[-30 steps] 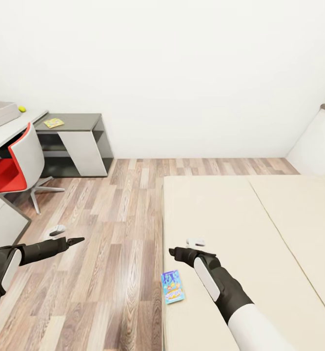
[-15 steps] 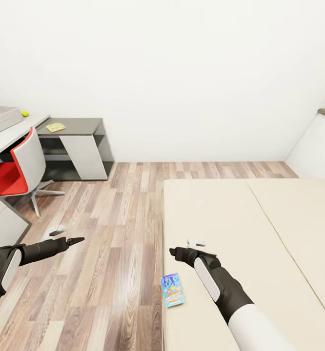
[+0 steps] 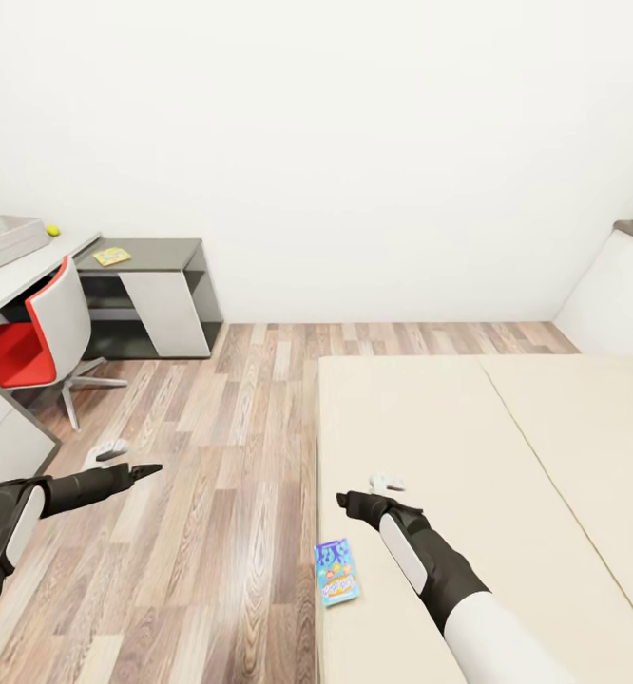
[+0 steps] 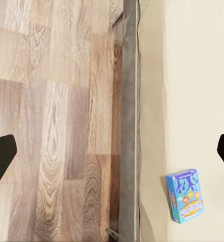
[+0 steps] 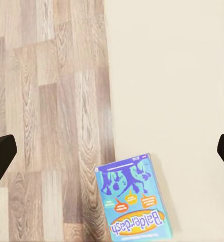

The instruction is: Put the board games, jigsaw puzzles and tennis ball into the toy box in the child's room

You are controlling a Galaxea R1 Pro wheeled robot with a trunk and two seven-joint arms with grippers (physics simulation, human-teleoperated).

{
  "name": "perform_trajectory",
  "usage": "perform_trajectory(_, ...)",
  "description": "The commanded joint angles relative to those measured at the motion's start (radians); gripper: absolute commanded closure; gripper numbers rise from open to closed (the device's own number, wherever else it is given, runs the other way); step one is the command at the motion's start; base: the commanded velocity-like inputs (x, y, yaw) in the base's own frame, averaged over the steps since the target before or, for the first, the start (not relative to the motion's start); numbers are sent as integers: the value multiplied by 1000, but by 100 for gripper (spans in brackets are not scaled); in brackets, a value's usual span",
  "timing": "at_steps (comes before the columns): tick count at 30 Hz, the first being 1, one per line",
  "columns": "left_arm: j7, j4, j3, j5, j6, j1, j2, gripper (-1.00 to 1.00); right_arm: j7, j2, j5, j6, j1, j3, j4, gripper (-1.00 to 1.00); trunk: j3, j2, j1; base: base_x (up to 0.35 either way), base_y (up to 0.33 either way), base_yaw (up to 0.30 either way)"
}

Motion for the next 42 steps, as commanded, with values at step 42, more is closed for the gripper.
perform_trajectory(42, 108, 0, 0, 7, -36, -1, -20, -100, -9, 1, -8, -1, -4, 4, 6, -100, 68, -2, 1, 0, 0, 0)
